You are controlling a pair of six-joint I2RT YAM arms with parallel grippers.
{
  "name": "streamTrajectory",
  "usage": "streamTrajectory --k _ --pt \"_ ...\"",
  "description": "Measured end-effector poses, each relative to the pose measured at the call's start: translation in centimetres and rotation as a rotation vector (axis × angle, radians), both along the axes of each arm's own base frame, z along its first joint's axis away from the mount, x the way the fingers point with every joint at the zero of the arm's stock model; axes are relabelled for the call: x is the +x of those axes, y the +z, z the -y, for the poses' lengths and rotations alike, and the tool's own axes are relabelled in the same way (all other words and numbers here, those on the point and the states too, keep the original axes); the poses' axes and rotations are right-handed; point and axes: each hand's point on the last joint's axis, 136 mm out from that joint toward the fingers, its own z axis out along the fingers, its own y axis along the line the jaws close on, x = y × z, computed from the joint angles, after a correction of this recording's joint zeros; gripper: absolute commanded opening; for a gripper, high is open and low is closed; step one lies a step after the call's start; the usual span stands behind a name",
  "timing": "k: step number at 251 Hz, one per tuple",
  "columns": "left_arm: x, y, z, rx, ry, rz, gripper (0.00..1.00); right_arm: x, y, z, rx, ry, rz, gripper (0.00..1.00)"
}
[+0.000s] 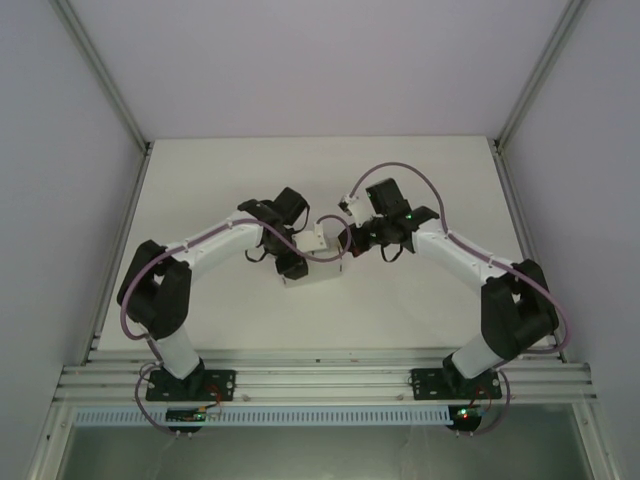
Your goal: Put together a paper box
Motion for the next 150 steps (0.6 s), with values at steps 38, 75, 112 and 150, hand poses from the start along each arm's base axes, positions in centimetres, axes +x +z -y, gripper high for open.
streamTrajectory --k 38,75,112,150 --pt "0.31 -0.15 -0.08 0.005 0.043 -0.001 0.39 0.32 -0.27 -0.3 0.096 -0.149 -0.018 0.0" --pt "0.46 -0.24 -0.11 0.009 0.06 -0.002 0.39 0.37 -0.49 -0.27 0.178 -0.233 -0.015 0.0" --pt "0.66 -0.3 -0.04 0.006 0.084 -0.006 0.41 0.74 -0.66 -0.51 0.191 -0.266 0.056 0.0" --pt "0.73 -0.31 -0.07 0.006 0.095 -0.008 0.43 0.44 -0.95 -0.33 0.148 -0.243 0.167 0.0"
